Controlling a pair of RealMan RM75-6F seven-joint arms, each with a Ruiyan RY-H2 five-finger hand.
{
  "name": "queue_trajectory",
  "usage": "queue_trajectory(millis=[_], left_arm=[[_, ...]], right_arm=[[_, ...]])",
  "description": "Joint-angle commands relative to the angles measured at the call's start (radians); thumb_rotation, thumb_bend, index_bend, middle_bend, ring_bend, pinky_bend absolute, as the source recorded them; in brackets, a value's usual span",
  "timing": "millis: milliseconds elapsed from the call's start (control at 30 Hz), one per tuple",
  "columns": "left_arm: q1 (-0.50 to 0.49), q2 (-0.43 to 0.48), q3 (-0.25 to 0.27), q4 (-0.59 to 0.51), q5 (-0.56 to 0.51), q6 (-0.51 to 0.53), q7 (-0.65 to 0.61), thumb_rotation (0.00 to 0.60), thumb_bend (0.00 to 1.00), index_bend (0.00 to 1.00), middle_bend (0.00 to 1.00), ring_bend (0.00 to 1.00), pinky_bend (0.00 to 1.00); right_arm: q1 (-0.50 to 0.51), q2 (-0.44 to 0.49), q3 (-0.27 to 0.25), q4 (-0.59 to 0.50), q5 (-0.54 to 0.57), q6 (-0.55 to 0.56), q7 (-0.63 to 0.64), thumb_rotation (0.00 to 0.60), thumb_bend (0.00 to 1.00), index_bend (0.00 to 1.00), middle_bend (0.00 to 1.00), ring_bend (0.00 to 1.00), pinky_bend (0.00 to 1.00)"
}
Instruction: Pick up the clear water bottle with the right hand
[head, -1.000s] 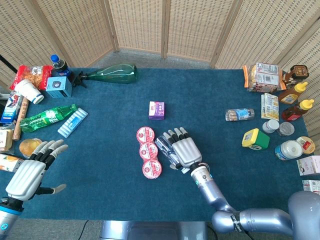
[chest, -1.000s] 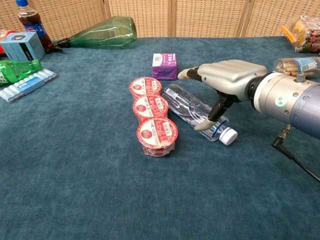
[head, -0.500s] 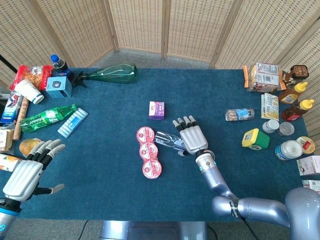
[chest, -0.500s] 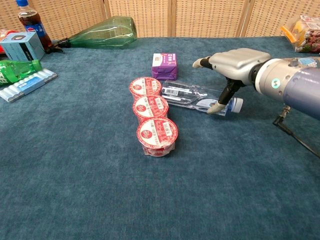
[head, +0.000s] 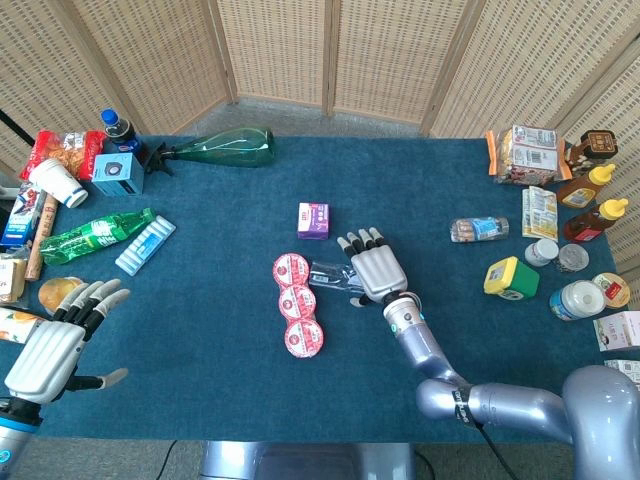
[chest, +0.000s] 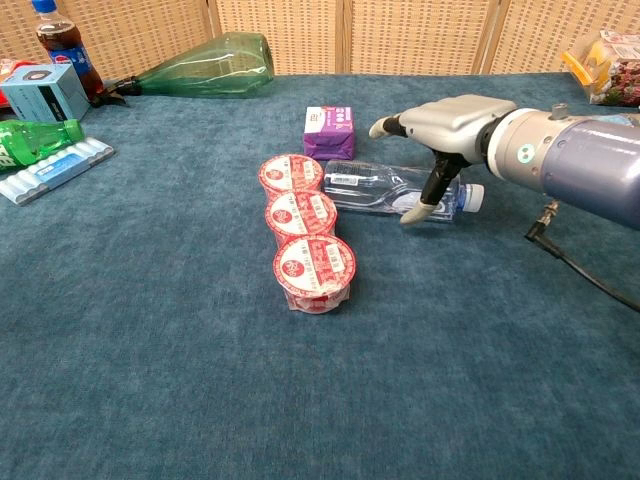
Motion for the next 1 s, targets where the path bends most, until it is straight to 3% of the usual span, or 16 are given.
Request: queue_trajectory(millis=[33, 67, 100, 233, 333, 500, 733, 1000], left_arm=[[0.001, 0.0, 0.001, 0.002, -0.001, 0.0, -0.001, 0.6, 0.1, 0.11, 0.0, 0.0, 0.0], [0.002, 0.0, 0.002, 0.003, 0.0, 0.0, -0.002, 0.6, 0.1, 0.11, 0.0, 0.0, 0.0], [0.002, 0.0, 0.002, 0.003, 0.001, 0.001, -0.004, 0.6, 0.1, 0.11, 0.0, 0.0, 0.0], [0.008, 0.001, 0.004, 0.009, 0.001, 0.007, -0.01, 0.6, 0.1, 0.11, 0.0, 0.0, 0.0], [0.008, 0.0, 0.003, 0.014, -0.001, 0.007, -0.016, 0.6, 0.1, 0.11, 0.0, 0.0, 0.0], [0.004, -0.004, 0.001, 0.018, -0.002, 0.0, -0.018, 0.6, 0.1, 0.11, 0.0, 0.0, 0.0], [-0.004, -0.013, -0.002, 0.016, -0.007, -0.012, -0.011, 0.6, 0.1, 0.11, 0.0, 0.0, 0.0], [-0.008, -0.018, -0.005, 0.012, -0.014, -0.019, -0.005, 0.6, 0.1, 0.11, 0.0, 0.0, 0.0]], right_arm=[[0.013, -0.02, -0.001, 0.016, 0.014, 0.002, -0.008, 0.525, 0.0, 0.0, 0.14, 0.05, 0.0], [0.018, -0.027, -0.002, 0.026, 0.02, 0.002, -0.015, 0.539, 0.0, 0.01, 0.22, 0.11, 0.02], [0.022, -0.031, -0.002, 0.034, 0.026, 0.003, -0.019, 0.57, 0.0, 0.07, 0.38, 0.25, 0.1], [0.025, -0.036, 0.005, 0.057, 0.056, 0.0, -0.009, 0.6, 0.0, 0.42, 0.83, 0.68, 0.56], [0.018, -0.024, 0.007, 0.057, 0.073, -0.001, 0.005, 0.6, 0.0, 0.57, 0.99, 0.86, 0.74], [-0.013, 0.035, 0.014, -0.006, 0.045, 0.035, 0.055, 0.6, 0.0, 0.63, 1.0, 0.96, 0.83], [-0.077, 0.149, 0.043, -0.122, -0.045, 0.11, 0.167, 0.6, 0.0, 0.64, 1.0, 0.97, 0.83], [-0.13, 0.291, 0.128, -0.278, -0.082, 0.155, 0.303, 0.6, 0.0, 0.63, 1.0, 0.97, 0.83]])
